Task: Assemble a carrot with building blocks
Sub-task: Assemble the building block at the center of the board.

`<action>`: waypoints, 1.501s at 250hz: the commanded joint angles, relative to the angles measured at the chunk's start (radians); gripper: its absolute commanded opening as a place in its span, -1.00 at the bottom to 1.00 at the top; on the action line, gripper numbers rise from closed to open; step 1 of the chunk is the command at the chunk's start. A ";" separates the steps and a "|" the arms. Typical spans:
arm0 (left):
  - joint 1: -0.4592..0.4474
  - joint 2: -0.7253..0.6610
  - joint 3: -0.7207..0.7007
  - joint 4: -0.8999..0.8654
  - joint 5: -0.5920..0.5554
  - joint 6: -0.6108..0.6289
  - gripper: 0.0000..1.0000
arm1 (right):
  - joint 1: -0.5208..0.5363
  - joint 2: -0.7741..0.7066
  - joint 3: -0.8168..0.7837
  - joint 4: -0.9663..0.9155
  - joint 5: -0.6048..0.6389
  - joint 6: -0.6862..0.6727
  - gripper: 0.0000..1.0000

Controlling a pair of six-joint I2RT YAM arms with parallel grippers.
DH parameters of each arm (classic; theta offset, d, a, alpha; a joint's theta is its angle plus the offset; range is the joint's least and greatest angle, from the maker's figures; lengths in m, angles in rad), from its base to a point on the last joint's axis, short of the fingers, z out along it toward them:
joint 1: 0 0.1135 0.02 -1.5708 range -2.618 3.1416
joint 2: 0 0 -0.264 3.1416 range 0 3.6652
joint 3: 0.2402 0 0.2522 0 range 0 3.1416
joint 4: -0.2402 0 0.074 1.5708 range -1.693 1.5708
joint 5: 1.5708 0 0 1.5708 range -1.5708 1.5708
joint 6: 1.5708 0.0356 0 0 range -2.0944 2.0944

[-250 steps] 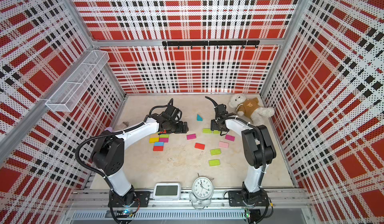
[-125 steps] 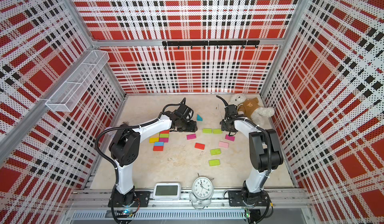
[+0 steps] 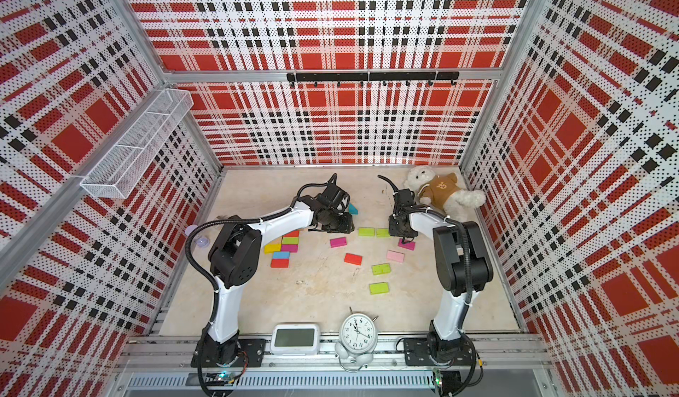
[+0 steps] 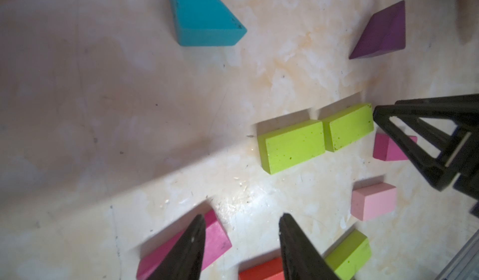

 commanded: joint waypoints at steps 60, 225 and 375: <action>-0.015 0.069 0.061 0.005 0.043 -0.012 -0.09 | 0.023 0.038 0.028 0.028 -0.031 0.012 -0.14; -0.002 0.040 0.036 0.021 0.037 -0.028 -0.13 | 0.022 0.043 0.048 0.029 -0.032 0.010 -0.12; 0.119 0.088 0.221 0.002 -0.012 -0.052 0.57 | -0.012 -0.096 0.032 0.034 -0.062 0.052 0.17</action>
